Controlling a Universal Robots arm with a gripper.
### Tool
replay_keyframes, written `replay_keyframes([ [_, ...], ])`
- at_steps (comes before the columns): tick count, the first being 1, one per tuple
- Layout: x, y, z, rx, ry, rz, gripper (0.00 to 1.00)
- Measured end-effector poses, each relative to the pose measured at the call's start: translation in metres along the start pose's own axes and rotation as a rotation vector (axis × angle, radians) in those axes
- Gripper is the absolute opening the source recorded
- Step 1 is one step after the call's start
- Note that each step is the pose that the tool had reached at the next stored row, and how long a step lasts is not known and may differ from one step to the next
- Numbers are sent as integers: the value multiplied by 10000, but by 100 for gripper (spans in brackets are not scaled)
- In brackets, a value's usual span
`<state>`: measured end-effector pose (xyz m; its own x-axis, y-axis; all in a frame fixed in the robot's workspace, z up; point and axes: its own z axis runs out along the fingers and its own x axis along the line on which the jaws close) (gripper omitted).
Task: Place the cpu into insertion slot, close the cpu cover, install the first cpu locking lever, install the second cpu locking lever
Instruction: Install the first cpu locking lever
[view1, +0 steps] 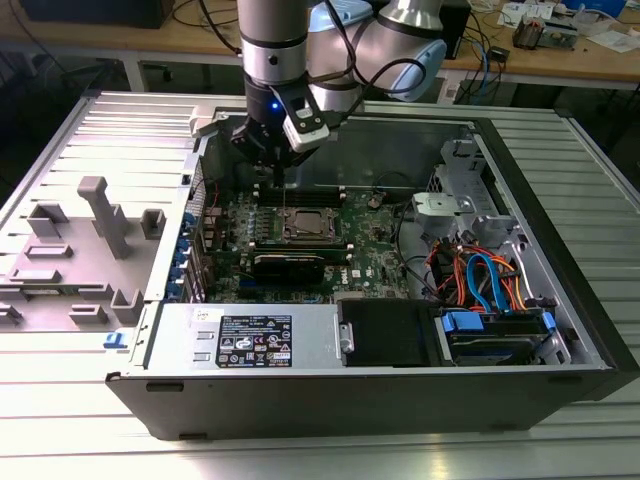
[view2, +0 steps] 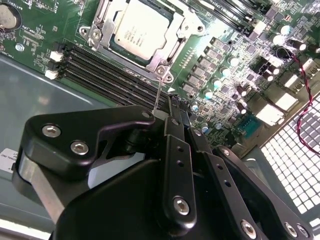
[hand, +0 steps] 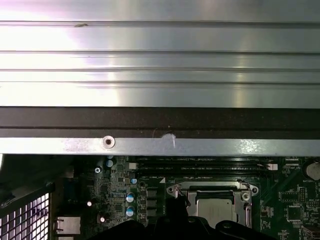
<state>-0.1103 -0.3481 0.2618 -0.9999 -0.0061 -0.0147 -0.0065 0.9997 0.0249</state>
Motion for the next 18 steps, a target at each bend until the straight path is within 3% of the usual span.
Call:
replay_keyframes([
  [18,-64,-1,39,0,0,-1,11],
])
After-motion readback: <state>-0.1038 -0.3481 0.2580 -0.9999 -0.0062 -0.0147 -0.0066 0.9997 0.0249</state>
